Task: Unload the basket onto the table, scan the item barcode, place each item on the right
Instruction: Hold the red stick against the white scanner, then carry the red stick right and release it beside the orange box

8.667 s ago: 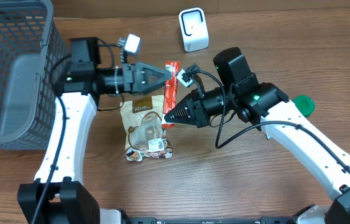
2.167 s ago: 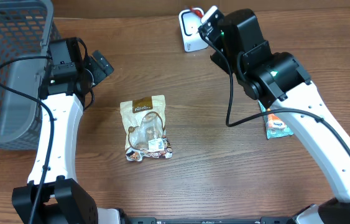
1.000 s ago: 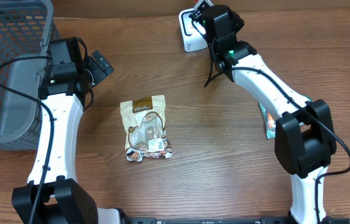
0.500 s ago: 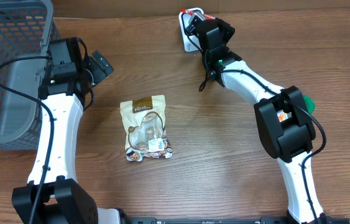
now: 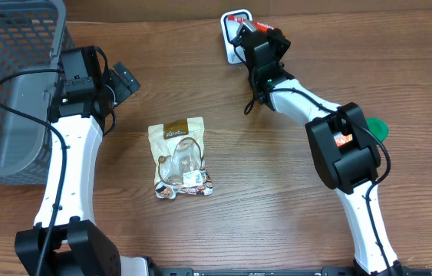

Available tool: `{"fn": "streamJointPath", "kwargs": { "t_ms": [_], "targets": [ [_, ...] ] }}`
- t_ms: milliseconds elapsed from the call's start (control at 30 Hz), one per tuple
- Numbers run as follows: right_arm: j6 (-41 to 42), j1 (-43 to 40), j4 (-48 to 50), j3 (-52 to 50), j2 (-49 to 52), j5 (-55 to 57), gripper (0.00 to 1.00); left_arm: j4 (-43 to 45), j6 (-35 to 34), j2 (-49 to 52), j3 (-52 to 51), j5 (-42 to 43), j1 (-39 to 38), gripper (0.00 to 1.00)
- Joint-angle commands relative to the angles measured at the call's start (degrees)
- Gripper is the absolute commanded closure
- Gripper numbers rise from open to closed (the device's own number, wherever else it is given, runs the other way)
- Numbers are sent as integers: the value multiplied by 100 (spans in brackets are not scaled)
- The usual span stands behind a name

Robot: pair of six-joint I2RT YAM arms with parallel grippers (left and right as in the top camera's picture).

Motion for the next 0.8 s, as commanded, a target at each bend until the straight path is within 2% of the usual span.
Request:
{"fn": "streamJointPath", "kwargs": {
  "t_ms": [0,467,767],
  "targets": [
    [-70,-22,133,149,181,190,96,2,70,-11,57,-90,26,0],
    [-553,-4,544,149,433,487,97,2,70,-11,57,-90,26,0],
    [-837,63,435,149,378,813,97,2,68,-11,57,-90,26,0]
  ]
}}
